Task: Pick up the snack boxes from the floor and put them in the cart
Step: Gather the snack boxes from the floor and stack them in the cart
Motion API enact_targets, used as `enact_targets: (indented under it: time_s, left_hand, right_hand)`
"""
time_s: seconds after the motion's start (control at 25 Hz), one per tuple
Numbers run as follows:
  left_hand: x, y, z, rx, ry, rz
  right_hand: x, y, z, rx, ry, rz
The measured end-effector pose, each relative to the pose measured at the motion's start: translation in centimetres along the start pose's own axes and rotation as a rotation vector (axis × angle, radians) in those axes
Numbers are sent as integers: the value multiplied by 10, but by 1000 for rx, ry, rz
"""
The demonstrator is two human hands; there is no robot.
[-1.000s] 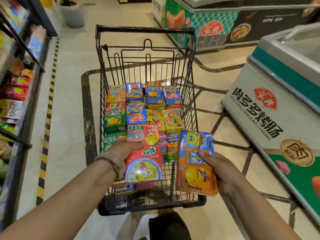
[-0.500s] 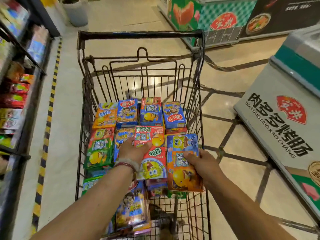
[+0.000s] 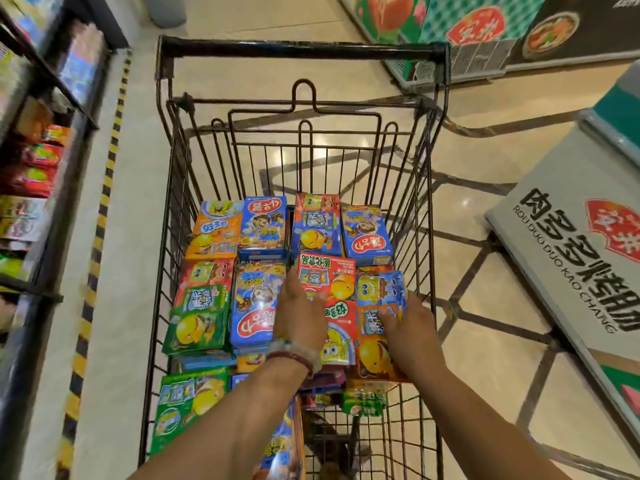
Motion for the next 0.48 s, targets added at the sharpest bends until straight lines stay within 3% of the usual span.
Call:
enact_targets:
  time_s: [0.2, 0.28, 0.4, 0.48]
  left_hand:
    - [15, -5, -5, 200, -26, -115]
    - [20, -8, -7, 196, -69, -121]
    - [18, -13, -6, 172, -130, -232]
    - [20, -2, 0, 406, -83, -474]
  right_hand:
    - [3, -6, -2, -101, 95, 202]
    - [7, -4, -2, -191, 108, 379]
    - [16, 3, -4, -270, 36, 397]
    - [21, 7, -4, -339, 102, 500]
Point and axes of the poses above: each hand's wrist, its own z-axis away from the middle knuckle, its own x-axis out of the palm, y = z × x, the point moved 6 cm from there along -z, towards the middle knuckle, and after that the axes turned 14 degrees about x, right-handed, at the moved point
